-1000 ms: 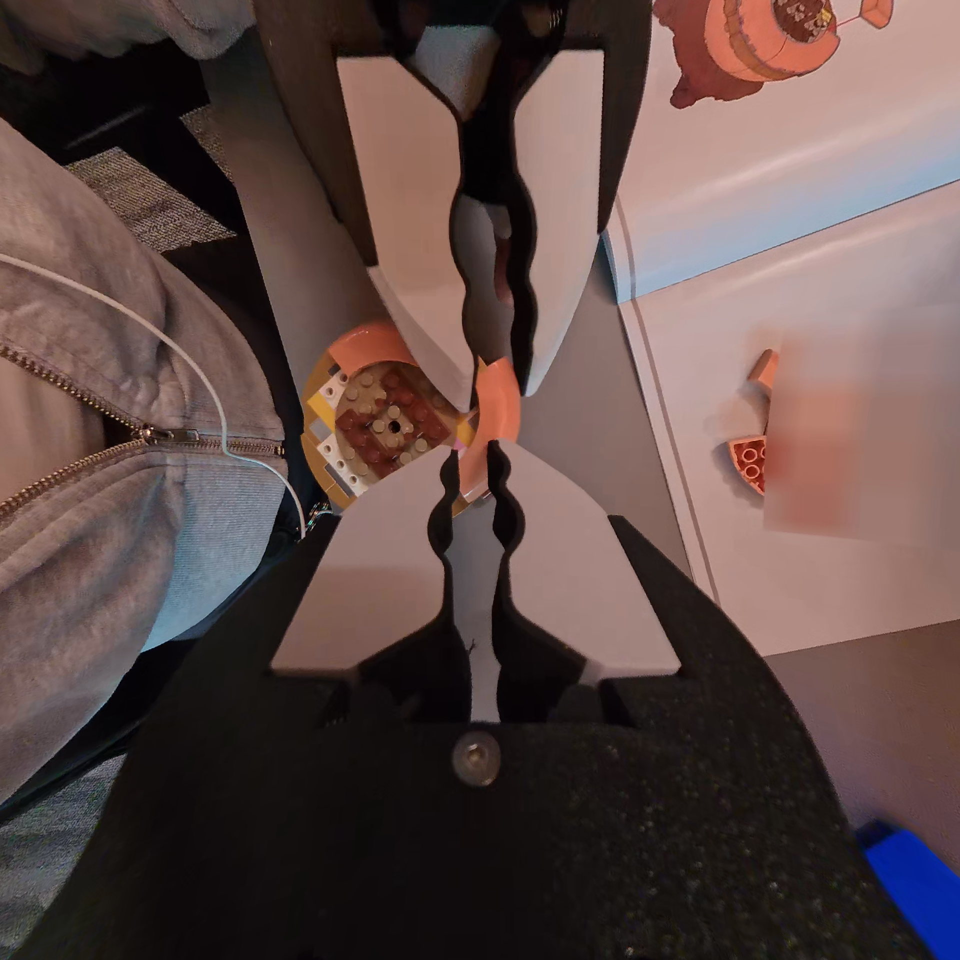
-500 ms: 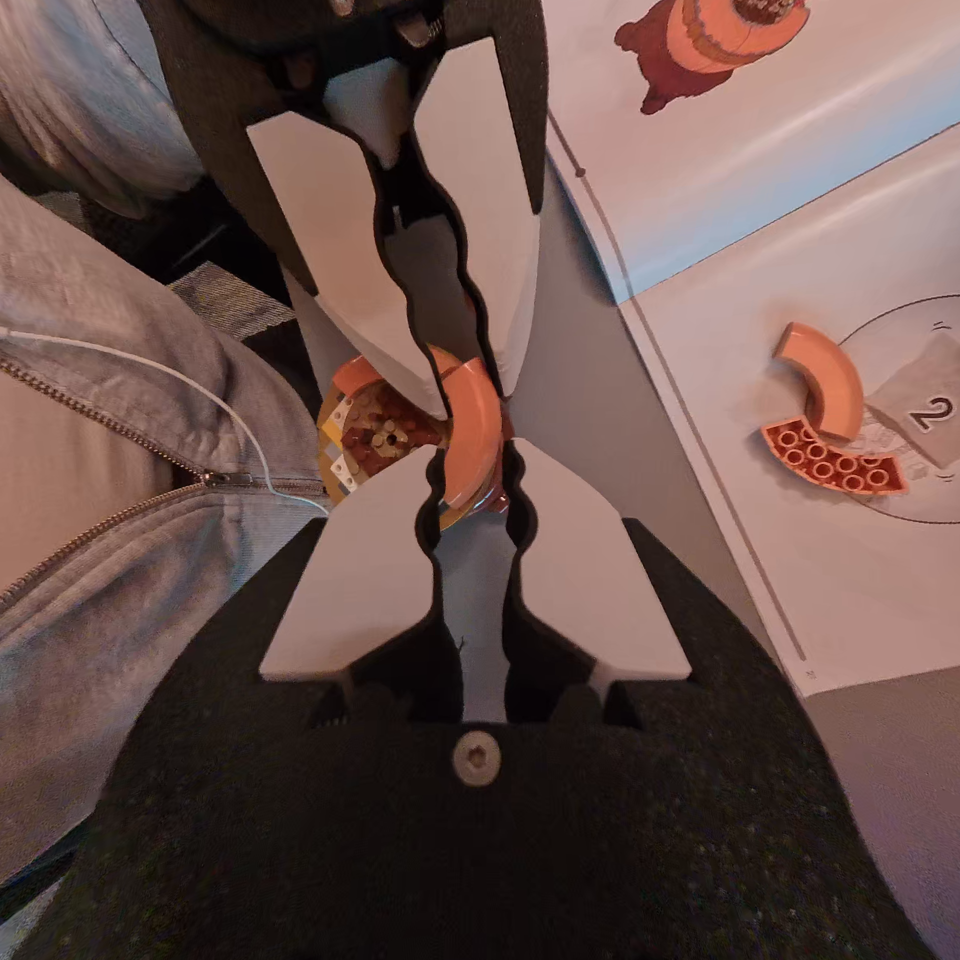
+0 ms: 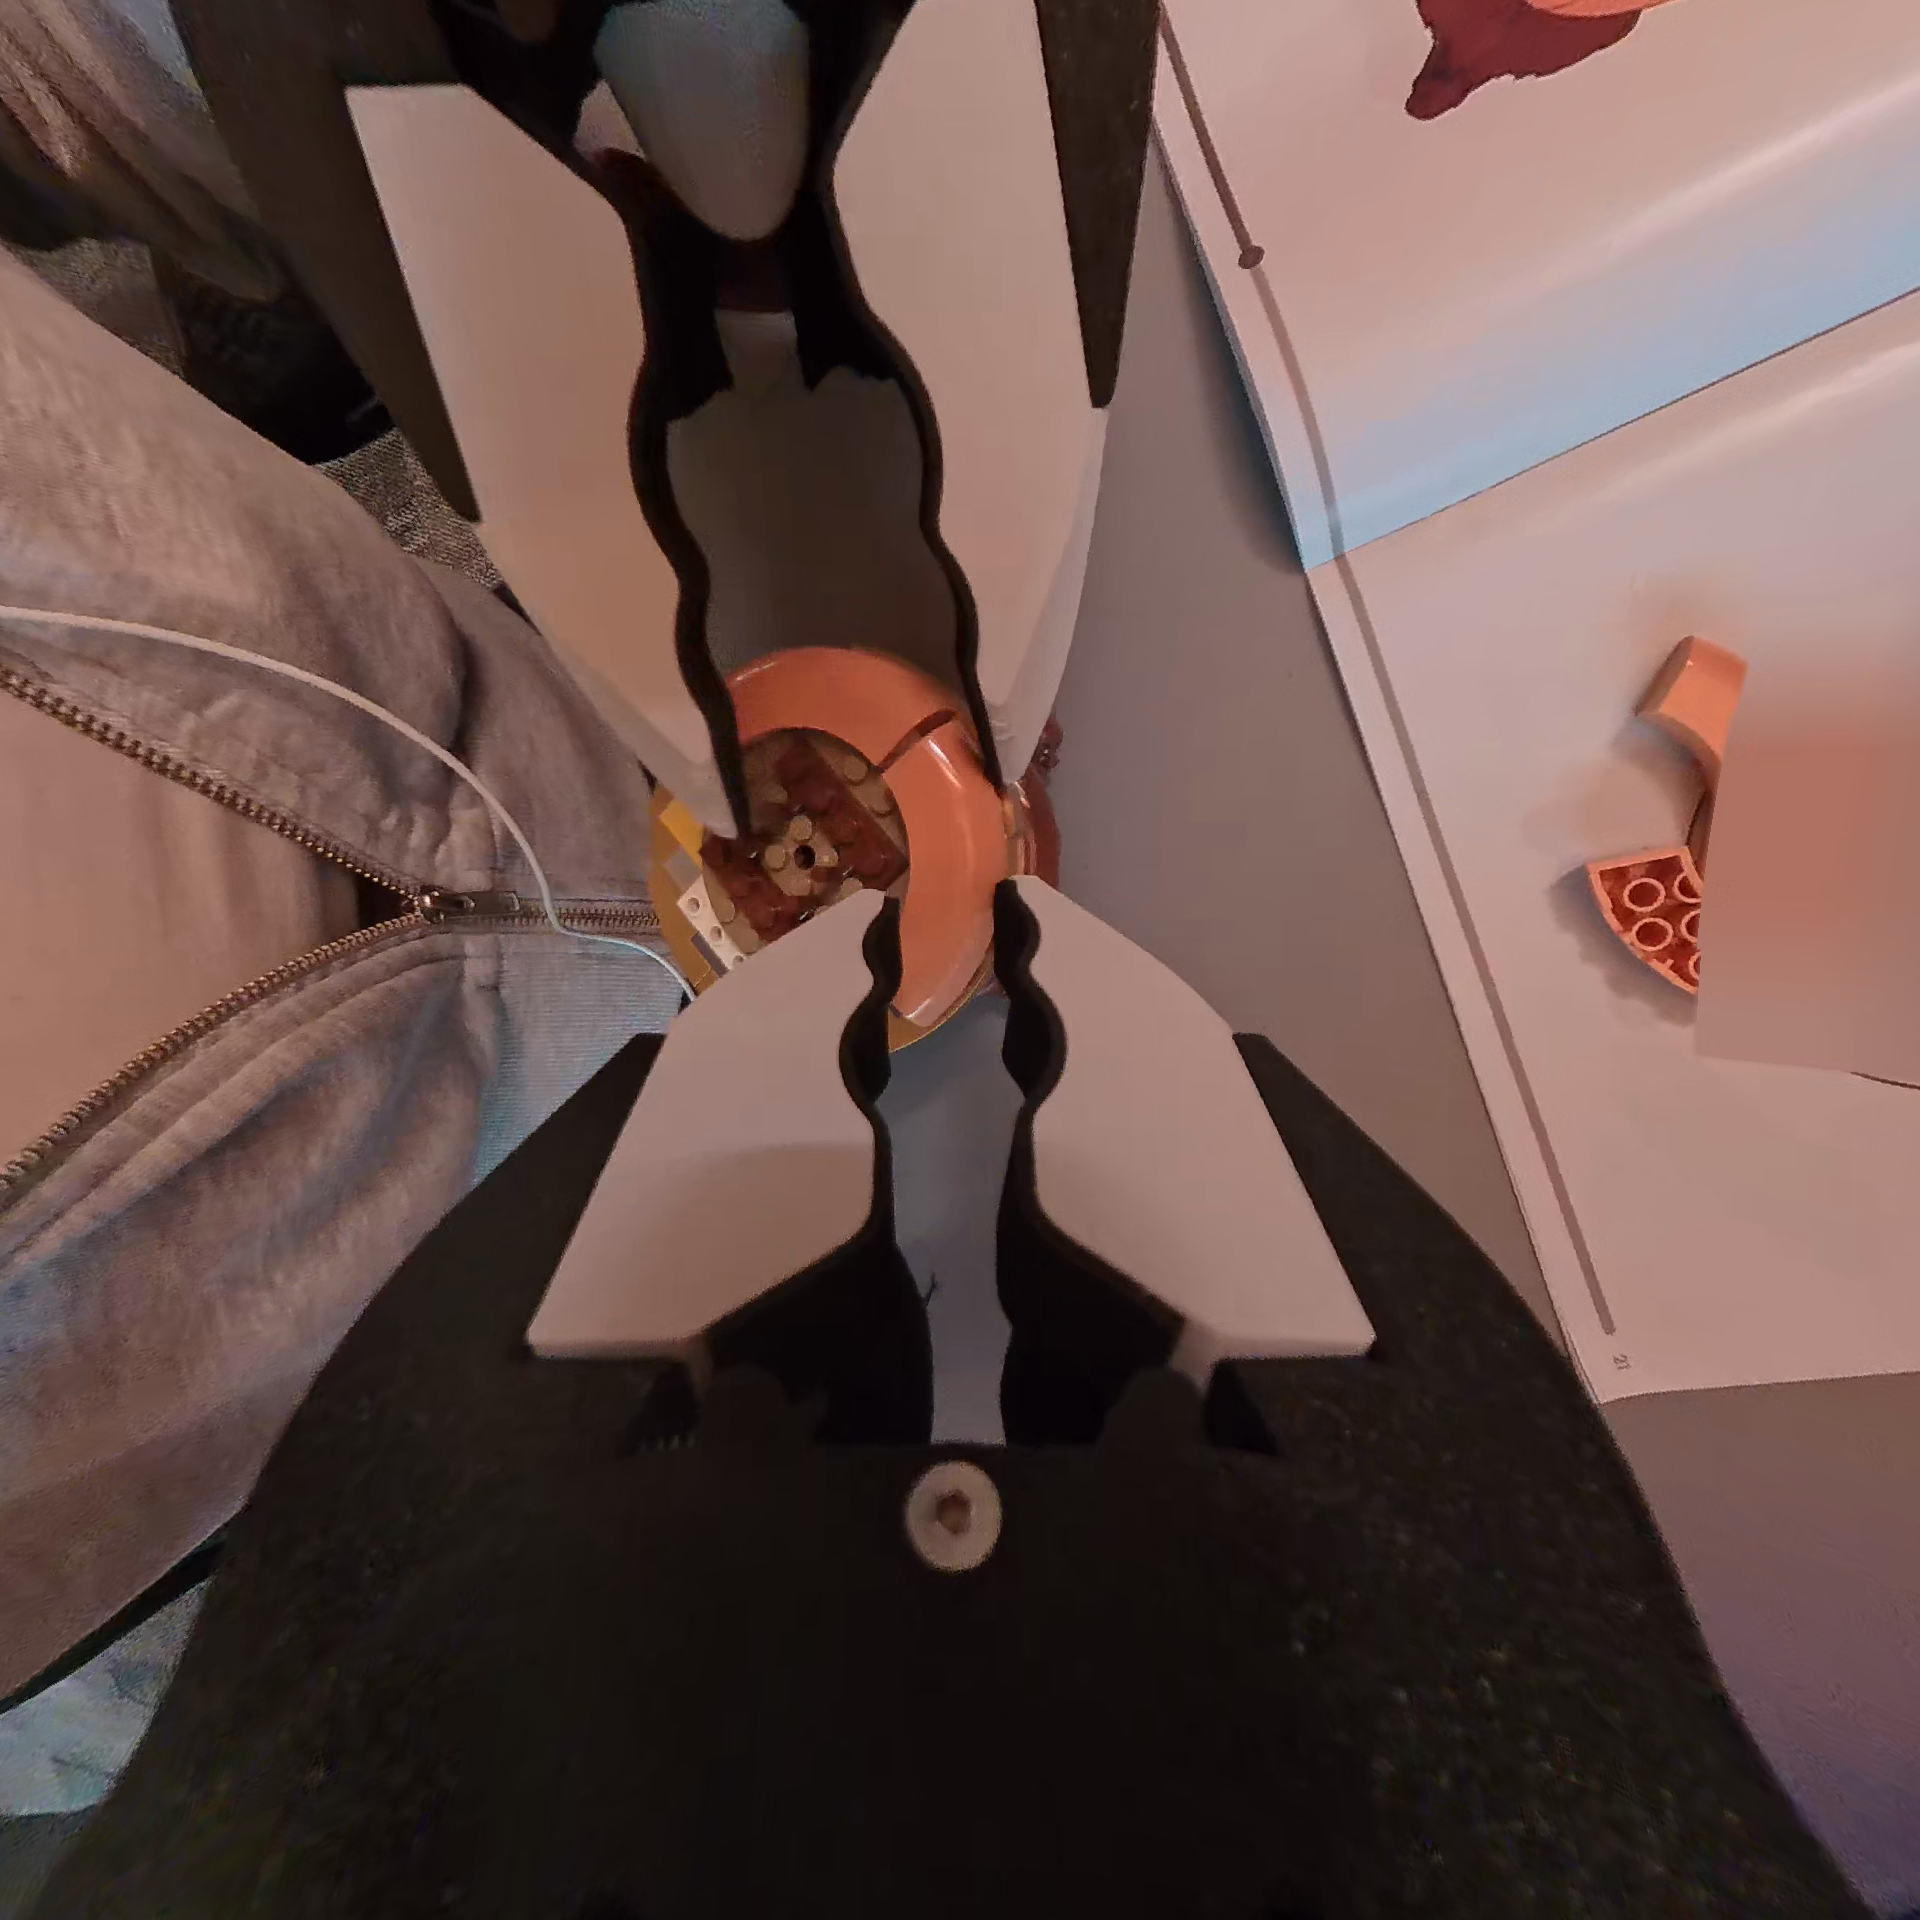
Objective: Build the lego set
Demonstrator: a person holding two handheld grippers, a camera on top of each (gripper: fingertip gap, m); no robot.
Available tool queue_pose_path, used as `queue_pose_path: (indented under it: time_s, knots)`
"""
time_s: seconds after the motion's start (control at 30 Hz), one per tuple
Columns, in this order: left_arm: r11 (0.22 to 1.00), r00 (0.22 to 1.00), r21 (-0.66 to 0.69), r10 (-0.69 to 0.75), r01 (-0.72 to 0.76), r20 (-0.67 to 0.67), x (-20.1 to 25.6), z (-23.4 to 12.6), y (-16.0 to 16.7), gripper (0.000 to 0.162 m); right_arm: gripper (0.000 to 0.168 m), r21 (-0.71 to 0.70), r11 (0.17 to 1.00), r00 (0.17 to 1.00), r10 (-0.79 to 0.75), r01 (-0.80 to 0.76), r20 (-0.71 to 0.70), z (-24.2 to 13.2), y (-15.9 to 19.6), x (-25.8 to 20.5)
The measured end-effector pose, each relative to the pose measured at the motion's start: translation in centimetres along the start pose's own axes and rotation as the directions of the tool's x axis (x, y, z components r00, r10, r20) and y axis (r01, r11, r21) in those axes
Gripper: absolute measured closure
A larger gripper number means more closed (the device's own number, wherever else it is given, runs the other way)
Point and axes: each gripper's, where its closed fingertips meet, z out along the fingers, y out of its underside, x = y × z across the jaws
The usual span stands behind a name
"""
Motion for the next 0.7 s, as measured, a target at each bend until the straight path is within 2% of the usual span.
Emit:
queue_pose_path:
  time_s: [0.17, 0.23, 0.37, 0.5, 0.7]
  knots:
    - [0.999, 1.0, -0.017, 0.03, -0.03, -0.009, 0.1, -0.5, 0.4, 0.109, 0.151, 0.003, 1.0, 1.0, 0.011, -0.011, -0.007, 0.0, 0.0, 0.0]
    - [0.999, 0.999, 0.019, 0.042, -0.043, 0.018, 0.1, -1.1, 0.1, 0.114, 0.151, 0.008, 1.0, 1.0, 0.007, -0.006, -0.014, 0.0, 0.0, -0.1]
    - [0.997, 0.992, 0.07, 0.012, -0.021, 0.129, -0.1, -2.2, 0.5, 0.138, 0.151, 0.034, 0.999, 1.0, 0.012, -0.012, -0.009, 0.1, -0.1, -0.1]
    - [0.996, 0.979, 0.089, -0.006, -0.012, 0.206, 0.1, -2.3, 1.4, 0.141, 0.152, 0.053, 0.998, 1.0, 0.018, -0.017, -0.007, 0.1, -0.2, -0.2]
    - [0.993, 0.976, 0.121, -0.015, -0.011, 0.219, 0.2, -1.6, 1.3, 0.141, 0.152, 0.055, 0.998, 1.0, 0.015, -0.014, -0.021, 0.3, -0.3, -0.1]
